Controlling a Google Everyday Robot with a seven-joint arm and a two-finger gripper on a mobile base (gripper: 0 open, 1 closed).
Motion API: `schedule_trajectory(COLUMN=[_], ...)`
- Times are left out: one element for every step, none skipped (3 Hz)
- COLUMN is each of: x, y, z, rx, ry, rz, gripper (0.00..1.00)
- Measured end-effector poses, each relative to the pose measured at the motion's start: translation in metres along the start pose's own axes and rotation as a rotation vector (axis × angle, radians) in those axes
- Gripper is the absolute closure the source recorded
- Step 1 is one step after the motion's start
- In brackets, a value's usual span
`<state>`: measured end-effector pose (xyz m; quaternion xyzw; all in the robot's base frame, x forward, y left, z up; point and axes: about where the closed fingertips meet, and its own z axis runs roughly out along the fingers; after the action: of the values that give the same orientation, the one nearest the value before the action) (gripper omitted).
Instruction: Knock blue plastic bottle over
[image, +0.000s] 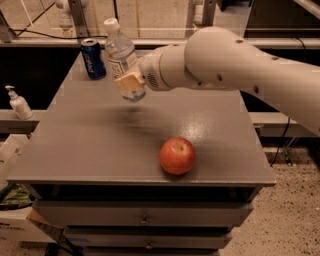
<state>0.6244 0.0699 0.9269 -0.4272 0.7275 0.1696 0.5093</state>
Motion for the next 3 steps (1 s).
schedule_trajectory(x=[0.006, 0.019, 0.04], y=[-0.019, -0.035, -0.04], z=[-0.023, -0.036, -0.041], rx=[0.019, 0.02, -0.002], ry=[0.121, 0.284, 0.445], rz=[-0.042, -0.103, -0.154], gripper=[1.0, 1.0, 1.0])
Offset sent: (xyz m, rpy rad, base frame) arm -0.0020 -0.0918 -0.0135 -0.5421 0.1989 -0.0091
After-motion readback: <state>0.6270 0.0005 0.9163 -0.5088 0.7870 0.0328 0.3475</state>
